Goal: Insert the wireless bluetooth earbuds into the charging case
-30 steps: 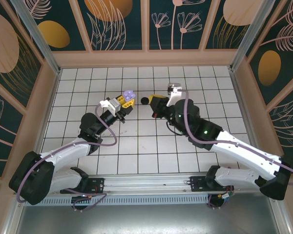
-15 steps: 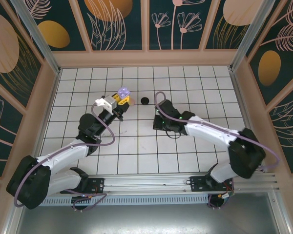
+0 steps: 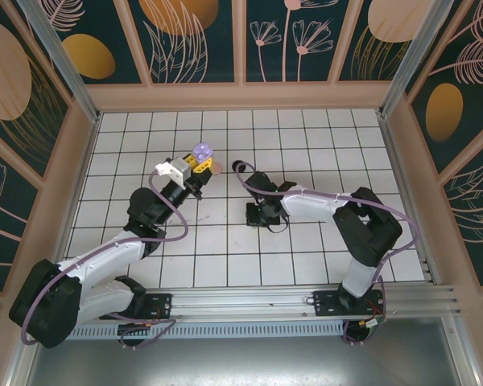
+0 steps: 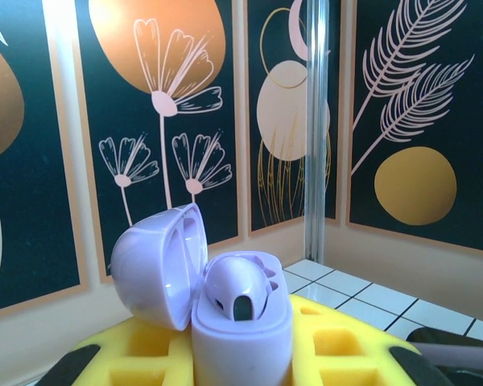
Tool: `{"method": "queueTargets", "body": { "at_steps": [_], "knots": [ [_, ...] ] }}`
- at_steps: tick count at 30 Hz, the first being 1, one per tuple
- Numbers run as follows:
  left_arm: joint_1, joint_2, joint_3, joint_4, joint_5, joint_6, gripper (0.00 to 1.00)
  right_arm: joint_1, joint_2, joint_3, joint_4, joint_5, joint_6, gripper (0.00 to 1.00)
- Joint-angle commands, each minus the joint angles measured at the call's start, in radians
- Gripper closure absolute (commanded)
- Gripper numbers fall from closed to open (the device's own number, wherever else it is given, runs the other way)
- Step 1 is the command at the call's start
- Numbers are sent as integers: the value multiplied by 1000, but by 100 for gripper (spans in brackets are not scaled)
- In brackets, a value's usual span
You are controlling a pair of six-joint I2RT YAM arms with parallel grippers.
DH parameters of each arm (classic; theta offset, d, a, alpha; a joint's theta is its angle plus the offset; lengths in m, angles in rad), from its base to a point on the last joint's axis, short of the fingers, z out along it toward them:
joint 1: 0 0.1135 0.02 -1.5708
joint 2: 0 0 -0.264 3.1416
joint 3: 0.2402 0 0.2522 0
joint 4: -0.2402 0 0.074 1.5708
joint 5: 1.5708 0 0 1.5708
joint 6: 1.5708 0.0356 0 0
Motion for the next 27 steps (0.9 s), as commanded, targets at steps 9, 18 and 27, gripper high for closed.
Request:
{"method": "queueTargets", "body": {
  "at_steps": [9, 18, 27],
  "knots": [
    [-5, -9, 0, 26, 6, 18, 100, 40, 87, 78, -80, 78, -41, 84],
    [-5, -13, 1, 23, 10, 19, 100, 48, 104, 103, -90, 86, -41, 74],
    [-5, -15, 1, 25, 13, 20, 100, 60, 100, 134, -111, 92, -37, 68]
  ]
}}
